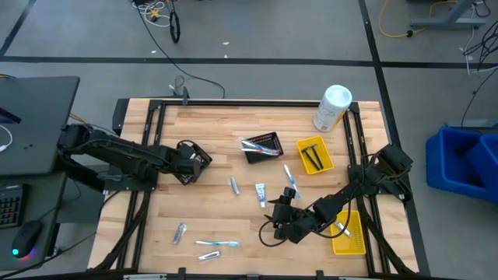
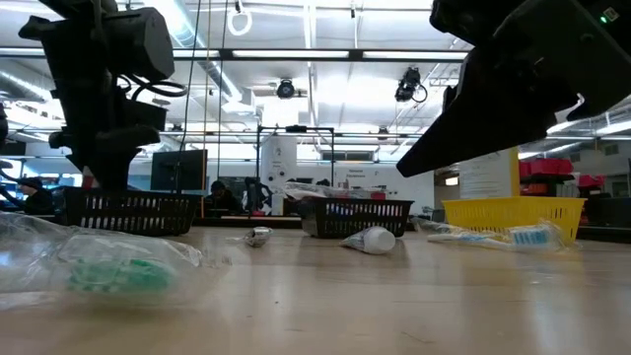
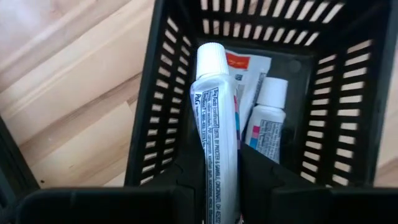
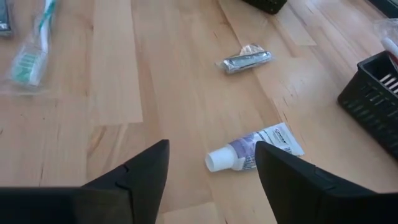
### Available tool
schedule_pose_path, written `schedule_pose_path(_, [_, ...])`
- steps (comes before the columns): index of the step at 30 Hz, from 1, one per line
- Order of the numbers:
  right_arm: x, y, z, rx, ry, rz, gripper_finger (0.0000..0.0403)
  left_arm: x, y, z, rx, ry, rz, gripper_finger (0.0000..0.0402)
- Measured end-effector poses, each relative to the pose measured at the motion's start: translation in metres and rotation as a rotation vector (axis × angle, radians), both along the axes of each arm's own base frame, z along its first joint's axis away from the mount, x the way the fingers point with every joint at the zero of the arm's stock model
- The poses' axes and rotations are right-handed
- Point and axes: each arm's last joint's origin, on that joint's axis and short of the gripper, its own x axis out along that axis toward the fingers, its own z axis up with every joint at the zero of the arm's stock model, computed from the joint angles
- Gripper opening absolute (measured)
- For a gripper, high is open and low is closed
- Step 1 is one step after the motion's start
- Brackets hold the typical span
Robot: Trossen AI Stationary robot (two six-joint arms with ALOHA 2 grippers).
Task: Pick & Place Travel size toiletries
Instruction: Put the white toothpaste into the left black basket, then put the blue toothbrush into the right black basket
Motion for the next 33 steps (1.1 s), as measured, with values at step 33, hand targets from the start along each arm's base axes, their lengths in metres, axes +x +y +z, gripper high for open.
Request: schedule_pose_path(33, [0.043, -0.062, 0.007, 0.033, -0.005, 0.045, 0.0270, 0.022, 0.000, 0.036, 0.117, -0.107, -0.062, 0.0142])
